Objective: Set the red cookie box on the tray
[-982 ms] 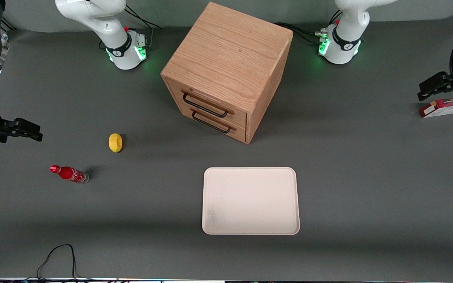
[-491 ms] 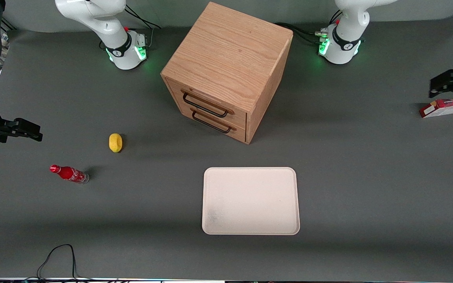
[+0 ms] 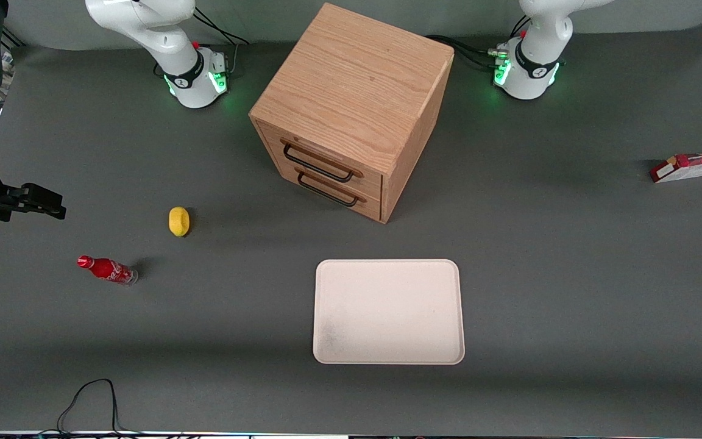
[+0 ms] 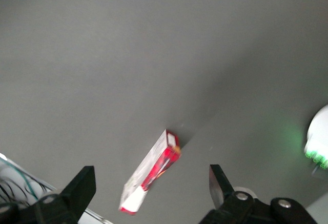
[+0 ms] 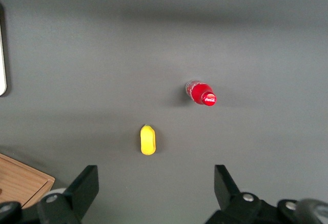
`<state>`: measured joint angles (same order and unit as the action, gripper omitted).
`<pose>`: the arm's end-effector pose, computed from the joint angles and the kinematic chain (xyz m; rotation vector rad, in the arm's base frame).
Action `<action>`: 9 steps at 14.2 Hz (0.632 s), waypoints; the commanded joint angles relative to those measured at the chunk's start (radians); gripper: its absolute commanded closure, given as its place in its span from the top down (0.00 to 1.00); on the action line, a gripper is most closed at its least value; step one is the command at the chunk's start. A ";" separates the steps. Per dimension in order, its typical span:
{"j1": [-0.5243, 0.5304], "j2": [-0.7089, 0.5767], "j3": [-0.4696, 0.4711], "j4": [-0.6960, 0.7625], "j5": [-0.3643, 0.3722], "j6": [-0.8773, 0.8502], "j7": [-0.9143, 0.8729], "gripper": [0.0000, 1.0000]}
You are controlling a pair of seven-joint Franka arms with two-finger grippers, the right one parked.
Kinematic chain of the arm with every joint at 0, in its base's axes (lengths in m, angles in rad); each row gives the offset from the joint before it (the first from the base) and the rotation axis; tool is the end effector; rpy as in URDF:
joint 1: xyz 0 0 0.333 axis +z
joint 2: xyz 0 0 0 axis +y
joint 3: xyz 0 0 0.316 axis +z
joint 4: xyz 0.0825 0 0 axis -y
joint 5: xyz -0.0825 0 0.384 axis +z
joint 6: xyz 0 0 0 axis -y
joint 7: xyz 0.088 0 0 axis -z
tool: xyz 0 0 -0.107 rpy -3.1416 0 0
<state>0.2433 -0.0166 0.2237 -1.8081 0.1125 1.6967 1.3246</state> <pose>0.4839 0.2567 0.5322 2.8304 -1.3278 -0.2240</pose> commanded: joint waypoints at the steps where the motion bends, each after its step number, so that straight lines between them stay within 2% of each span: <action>1: 0.050 -0.034 0.051 -0.109 0.013 0.101 0.297 0.98; 4: 0.111 -0.034 0.106 -0.206 0.004 0.237 0.555 0.98; 9: 0.180 -0.028 0.146 -0.391 -0.004 0.507 0.844 0.98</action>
<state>0.3964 -0.0157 0.3687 -2.1053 0.1131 2.1029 2.0671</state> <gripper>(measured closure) 0.022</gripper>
